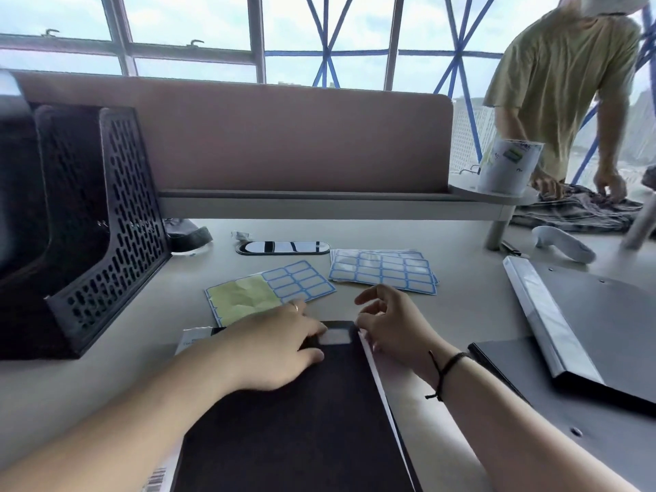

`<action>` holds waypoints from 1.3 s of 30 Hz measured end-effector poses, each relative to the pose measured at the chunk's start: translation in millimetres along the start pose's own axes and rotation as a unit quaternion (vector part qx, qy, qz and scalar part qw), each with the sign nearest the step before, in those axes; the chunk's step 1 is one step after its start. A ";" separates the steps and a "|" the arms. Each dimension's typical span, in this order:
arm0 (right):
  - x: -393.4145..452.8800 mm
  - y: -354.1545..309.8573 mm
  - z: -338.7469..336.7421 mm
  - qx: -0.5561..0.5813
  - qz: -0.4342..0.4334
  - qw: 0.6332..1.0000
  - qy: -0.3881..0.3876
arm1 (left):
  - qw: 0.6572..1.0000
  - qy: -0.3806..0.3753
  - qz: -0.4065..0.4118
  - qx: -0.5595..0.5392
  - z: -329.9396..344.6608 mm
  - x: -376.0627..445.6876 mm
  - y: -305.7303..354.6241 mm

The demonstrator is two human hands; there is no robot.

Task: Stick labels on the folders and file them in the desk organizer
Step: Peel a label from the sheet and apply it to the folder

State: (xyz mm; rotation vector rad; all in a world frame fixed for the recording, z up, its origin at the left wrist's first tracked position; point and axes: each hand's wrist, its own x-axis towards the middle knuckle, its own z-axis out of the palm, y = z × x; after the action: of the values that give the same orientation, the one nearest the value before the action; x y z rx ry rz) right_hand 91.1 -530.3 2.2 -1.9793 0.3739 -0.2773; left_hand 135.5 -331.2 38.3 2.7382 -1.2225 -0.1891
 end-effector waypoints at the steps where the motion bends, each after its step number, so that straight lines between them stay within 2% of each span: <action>1: -1.9 -0.4 2.2 -0.024 -0.011 1.000 0.013 | 0.999 -0.013 -0.001 0.051 0.7 -4.5 2.9; 4: -20.5 -5.2 9.4 -0.194 -0.087 0.977 0.007 | 0.989 -0.019 0.004 0.149 12.1 -20.3 12.0; 7: -49.0 -8.2 12.7 -0.311 -0.134 0.938 -0.069 | 0.993 0.001 0.006 0.122 23.1 -32.5 16.0; 10: -63.8 -6.2 16.9 -0.373 -0.103 0.916 -0.108 | 0.996 0.028 0.002 0.086 26.5 -32.4 12.6; 15: -65.6 -6.9 21.7 -0.411 -0.074 0.901 -0.121 | 0.997 0.016 -0.017 0.078 29.8 -30.6 10.2; 22: -64.1 3.2 5.9 -0.441 -0.021 0.893 -0.090 | 0.997 0.018 -0.015 0.067 29.8 -33.0 8.7; 29: -70.1 -2.5 13.2 -0.418 -0.074 0.898 -0.115 | 0.996 0.013 -0.010 0.086 29.2 -28.3 9.7; 39: -64.2 1.0 6.2 -0.429 -0.036 0.896 -0.106 | 0.993 0.057 -0.012 0.099 28.6 -33.6 13.7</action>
State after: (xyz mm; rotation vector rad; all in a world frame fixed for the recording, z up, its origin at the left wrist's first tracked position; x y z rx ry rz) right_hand 33.9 -501.1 -3.0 -2.8666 0.3025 0.0926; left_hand 98.3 -317.3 14.5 2.8837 -1.2403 0.0903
